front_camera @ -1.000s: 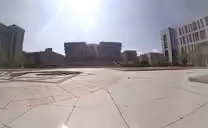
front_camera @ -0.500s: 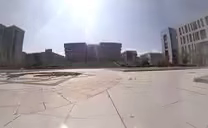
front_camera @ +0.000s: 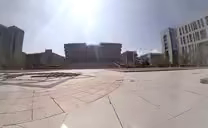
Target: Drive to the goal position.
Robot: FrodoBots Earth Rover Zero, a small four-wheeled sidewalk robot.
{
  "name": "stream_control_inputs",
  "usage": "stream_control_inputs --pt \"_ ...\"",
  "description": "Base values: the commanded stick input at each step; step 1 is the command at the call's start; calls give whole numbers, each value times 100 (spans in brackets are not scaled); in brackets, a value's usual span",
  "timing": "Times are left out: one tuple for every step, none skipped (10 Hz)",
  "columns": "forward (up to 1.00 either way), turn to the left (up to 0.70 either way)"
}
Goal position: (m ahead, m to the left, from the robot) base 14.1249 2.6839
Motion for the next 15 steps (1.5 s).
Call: stream_control_inputs --pt "70 2" --pt "70 2" --pt "70 2" --pt "70 2" --pt "70 2" --pt "70 2" --pt "70 2" --pt "70 2" --pt "70 2" --pt "70 2" --pt "70 2" --pt "70 2" --pt "70 2" --pt "70 2" --pt "70 2"
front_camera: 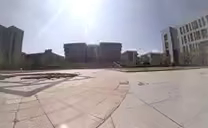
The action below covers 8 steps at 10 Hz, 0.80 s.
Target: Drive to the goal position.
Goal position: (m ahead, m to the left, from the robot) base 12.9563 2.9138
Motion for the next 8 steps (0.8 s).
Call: stream_control_inputs --pt "70 2" --pt "70 2" --pt "70 2" --pt "70 2" --pt "70 2" --pt "70 2" --pt "70 2" --pt "70 2"
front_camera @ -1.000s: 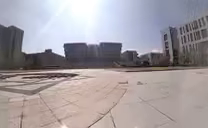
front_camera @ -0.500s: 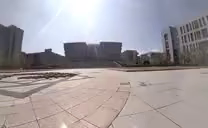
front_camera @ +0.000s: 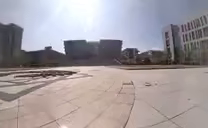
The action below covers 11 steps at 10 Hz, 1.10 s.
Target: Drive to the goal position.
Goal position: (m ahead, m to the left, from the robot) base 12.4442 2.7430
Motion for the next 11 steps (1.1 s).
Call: stream_control_inputs --pt "70 2" --pt "70 2" --pt "70 2" --pt "70 2" --pt "70 2" --pt "70 2" --pt "70 2" --pt "70 2" --pt "70 2" --pt "70 2" --pt "70 2"
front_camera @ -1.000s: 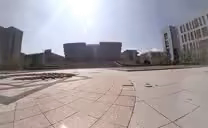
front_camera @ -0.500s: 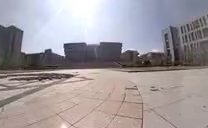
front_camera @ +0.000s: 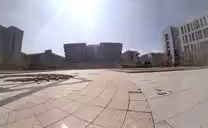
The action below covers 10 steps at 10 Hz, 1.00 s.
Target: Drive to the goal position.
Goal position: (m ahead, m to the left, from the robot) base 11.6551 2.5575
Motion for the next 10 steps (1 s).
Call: stream_control_inputs --pt "70 2" --pt "70 2" --pt "70 2" --pt "70 2" --pt "70 2" --pt "70 2" --pt "70 2" --pt "70 2" --pt "70 2" --pt "70 2"
